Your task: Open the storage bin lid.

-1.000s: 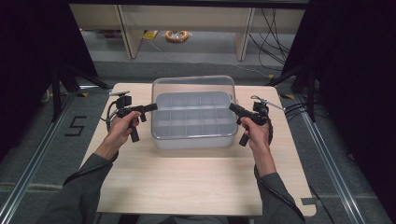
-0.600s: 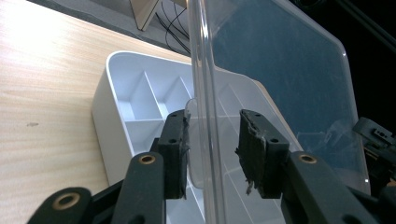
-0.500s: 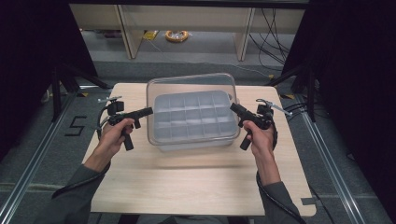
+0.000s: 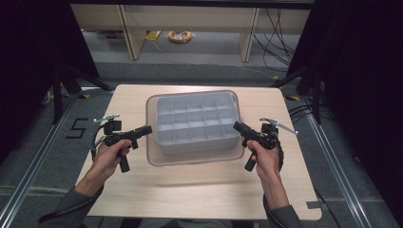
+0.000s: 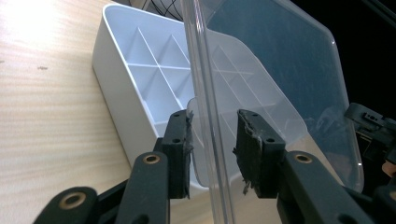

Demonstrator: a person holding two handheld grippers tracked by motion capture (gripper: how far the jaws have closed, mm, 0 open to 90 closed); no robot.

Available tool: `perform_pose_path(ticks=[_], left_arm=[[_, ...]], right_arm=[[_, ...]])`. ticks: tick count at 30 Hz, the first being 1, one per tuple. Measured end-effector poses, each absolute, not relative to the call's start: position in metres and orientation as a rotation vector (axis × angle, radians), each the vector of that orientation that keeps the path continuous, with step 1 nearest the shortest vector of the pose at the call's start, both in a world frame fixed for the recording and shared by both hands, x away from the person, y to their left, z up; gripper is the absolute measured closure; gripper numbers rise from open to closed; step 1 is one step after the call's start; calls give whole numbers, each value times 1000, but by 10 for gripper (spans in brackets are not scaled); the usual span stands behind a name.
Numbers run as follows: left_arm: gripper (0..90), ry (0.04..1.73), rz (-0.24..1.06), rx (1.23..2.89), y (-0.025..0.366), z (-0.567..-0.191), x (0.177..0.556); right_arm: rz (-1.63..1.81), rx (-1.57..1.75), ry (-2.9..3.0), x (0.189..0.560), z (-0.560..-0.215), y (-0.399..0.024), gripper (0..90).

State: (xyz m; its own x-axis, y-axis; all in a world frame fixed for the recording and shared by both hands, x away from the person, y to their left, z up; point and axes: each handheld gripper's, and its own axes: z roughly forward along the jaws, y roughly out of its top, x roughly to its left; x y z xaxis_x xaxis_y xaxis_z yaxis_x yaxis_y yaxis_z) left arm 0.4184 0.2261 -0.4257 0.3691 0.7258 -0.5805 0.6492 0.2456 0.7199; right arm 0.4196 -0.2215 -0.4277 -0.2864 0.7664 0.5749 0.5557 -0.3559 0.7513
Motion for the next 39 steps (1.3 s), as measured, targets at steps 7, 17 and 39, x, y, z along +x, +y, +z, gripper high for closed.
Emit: perform_pose_path(ticks=[7,17,39], left_arm=[[649,1321,74,1471,229,-435,400],[649,1320,38,1521,231,-456,375],[648,1308,13,1601,228,-483,334]], right_arm=[[1696,1766,1691,406,-437,-221,635],[1652,1779,1725,374,-451,-220,637],[1596,1830,1791,322,-485,-224,625]])
